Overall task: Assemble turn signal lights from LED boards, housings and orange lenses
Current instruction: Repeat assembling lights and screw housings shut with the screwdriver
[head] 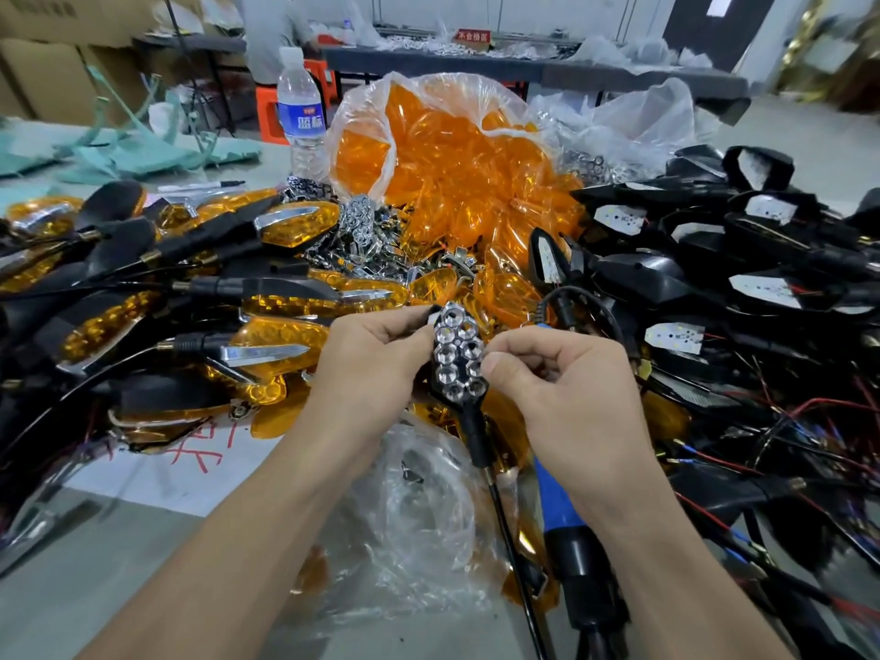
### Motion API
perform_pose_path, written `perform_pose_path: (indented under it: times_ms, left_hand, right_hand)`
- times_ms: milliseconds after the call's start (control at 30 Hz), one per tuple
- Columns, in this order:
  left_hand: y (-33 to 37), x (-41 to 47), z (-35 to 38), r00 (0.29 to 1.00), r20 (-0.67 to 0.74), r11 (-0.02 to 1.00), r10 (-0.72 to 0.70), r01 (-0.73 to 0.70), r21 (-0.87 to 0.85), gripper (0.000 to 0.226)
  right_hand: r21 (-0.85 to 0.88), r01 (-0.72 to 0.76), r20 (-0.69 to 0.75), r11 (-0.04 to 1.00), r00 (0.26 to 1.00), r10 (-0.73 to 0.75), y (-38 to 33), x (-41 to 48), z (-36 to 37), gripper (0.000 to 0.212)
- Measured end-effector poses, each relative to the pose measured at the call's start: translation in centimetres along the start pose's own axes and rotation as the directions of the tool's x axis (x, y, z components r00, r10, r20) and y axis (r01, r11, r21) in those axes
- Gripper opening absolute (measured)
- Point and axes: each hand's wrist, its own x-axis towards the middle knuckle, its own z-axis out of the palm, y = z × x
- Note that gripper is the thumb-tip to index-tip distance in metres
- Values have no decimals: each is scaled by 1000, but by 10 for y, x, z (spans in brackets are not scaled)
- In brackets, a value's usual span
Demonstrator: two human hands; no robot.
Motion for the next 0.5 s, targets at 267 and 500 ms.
perform_pose_path:
  times_ms: [267, 500]
  left_hand:
    - [4, -2, 1, 997, 52, 995, -58, 62, -75, 21]
    - [6, -4, 1, 981, 121, 975, -153, 169, -141, 20]
  right_hand:
    - [-229, 35, -7, 973, 999, -38, -6, -1, -1, 24]
    - [-334, 59, -94, 941, 991, -96, -9, -6, 3, 17]
